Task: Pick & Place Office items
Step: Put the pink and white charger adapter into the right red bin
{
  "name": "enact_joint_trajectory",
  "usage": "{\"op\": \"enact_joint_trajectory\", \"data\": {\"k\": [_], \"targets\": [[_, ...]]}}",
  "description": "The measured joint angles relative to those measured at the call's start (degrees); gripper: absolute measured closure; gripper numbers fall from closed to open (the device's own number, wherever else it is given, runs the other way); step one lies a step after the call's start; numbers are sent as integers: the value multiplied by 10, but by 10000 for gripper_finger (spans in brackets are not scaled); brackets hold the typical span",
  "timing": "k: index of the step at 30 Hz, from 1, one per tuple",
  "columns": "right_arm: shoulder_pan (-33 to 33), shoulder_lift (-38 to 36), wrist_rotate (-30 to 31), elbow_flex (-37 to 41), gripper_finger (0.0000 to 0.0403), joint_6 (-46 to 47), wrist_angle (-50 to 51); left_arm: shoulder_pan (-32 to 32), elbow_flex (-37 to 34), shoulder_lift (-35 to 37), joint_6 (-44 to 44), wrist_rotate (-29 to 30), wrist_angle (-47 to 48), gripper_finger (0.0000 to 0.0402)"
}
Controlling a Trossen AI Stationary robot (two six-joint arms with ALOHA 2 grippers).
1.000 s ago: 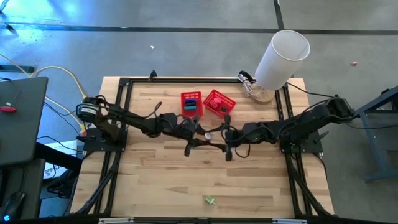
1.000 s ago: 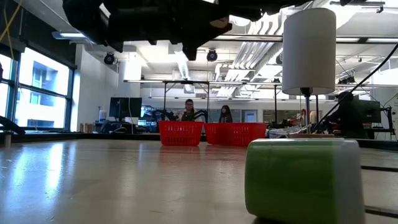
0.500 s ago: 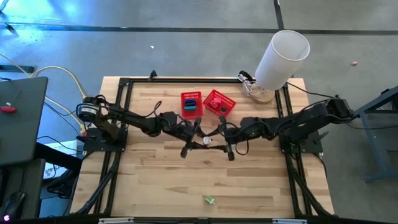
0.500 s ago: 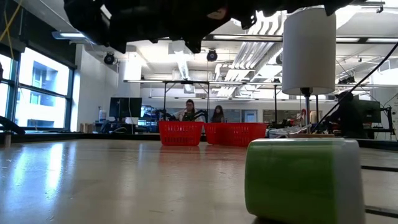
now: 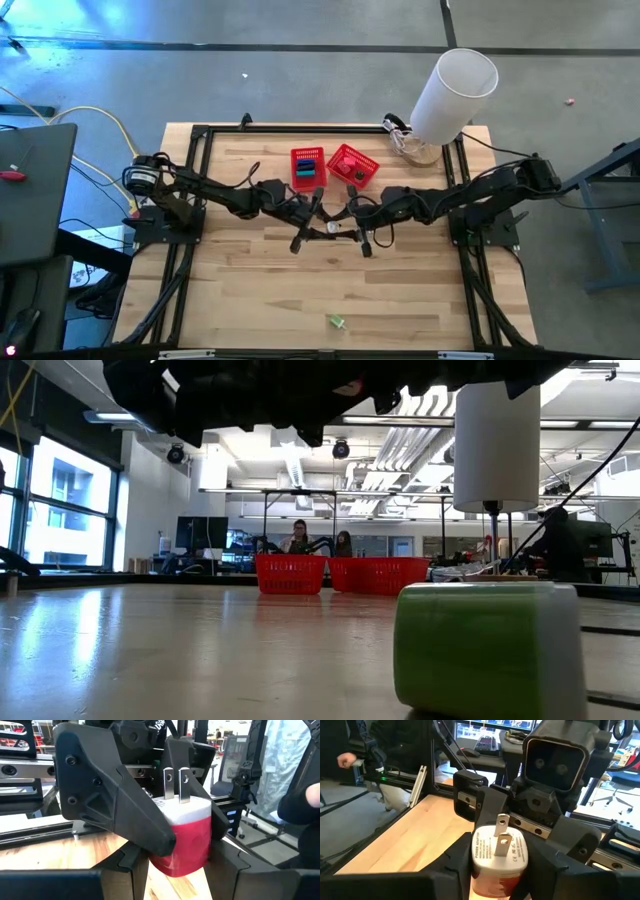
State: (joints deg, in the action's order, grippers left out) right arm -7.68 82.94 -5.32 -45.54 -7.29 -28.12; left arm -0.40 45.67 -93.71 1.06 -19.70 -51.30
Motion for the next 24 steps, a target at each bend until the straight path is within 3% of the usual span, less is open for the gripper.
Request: {"op": "enact_joint_trajectory", "data": {"k": [4, 12, 20, 24], "targets": [[0, 0, 0, 0, 278, -1, 0, 0, 0, 0, 9, 1, 0, 257], [0, 0, 5, 0, 278, -7, 4, 0, 0, 0, 18, 8, -1, 163], [0, 0, 10, 0, 278, -6, 14, 1, 0, -1, 0, 8, 1, 152], [-5, -1, 45, 0, 278, -5, 26, 4, 0, -1, -7, 17, 7, 151]]}}
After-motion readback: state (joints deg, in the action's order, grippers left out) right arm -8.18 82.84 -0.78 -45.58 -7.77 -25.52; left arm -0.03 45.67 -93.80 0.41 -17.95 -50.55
